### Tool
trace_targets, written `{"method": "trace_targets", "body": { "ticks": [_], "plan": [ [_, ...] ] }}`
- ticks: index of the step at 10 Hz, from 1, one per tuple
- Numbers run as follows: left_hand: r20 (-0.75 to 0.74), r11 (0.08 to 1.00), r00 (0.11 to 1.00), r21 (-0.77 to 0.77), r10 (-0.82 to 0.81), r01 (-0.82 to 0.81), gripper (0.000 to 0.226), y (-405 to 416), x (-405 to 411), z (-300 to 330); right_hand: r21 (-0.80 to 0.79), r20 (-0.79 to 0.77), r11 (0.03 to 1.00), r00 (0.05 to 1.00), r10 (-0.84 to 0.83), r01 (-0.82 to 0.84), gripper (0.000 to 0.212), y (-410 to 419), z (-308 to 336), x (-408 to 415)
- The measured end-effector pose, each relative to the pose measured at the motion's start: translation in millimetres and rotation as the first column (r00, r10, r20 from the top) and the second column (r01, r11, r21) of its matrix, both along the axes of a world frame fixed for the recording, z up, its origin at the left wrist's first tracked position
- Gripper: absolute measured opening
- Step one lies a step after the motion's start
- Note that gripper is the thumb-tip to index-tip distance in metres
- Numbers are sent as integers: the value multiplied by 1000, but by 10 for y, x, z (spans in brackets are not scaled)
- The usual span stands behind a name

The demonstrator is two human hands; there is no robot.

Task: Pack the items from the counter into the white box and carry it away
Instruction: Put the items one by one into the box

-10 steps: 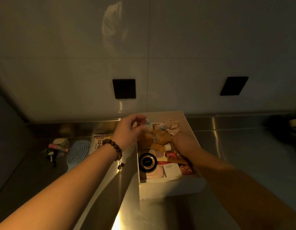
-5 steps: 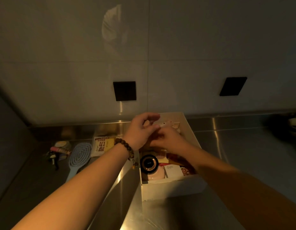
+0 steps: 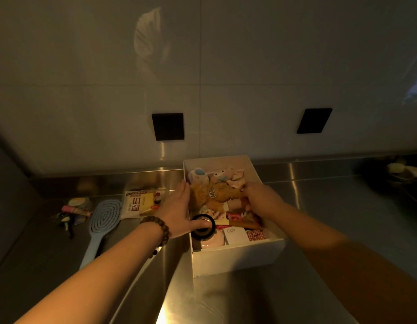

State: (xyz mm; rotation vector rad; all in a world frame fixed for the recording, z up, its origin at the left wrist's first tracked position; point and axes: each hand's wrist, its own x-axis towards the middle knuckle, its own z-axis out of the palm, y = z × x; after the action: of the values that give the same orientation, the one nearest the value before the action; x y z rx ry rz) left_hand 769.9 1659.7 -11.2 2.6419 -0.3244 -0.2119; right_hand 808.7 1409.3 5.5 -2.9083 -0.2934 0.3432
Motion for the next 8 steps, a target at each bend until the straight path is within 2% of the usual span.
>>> {"method": "trace_targets", "body": {
  "ticks": [1,2,3,4,5,6,7,8],
  "plan": [
    [14,1000,1000,-13,1,-1,126,18,0,-50,-106,28,993,998,50,-47,24,95,-91,-5],
    [16,1000,1000,-5,-11,12,129,39,8,-49,90,20,996,1000,-24,22,30,123,-204,-47],
    [17,1000,1000,-18,-22,22,129,45,3,-74,303,48,948,992,-118,98,23,110,-270,-61],
    [16,999,1000,-44,-18,18,128,45,6,-102,455,-101,862,975,-200,224,23,136,-271,-99],
    [20,998,1000,-56,-16,17,128,54,13,-112,615,-240,704,935,-262,355,26,149,-304,-91],
    [24,997,1000,-70,-11,13,131,65,8,-130,691,-222,626,930,-292,361,28,115,-278,-77],
    [30,998,1000,-64,3,-1,134,76,22,-159,650,-141,722,971,-192,237,32,105,-249,-141],
    [36,997,999,-75,25,-22,132,74,21,-171,528,-109,842,992,-60,109,42,107,-165,-267]
  ]
}}
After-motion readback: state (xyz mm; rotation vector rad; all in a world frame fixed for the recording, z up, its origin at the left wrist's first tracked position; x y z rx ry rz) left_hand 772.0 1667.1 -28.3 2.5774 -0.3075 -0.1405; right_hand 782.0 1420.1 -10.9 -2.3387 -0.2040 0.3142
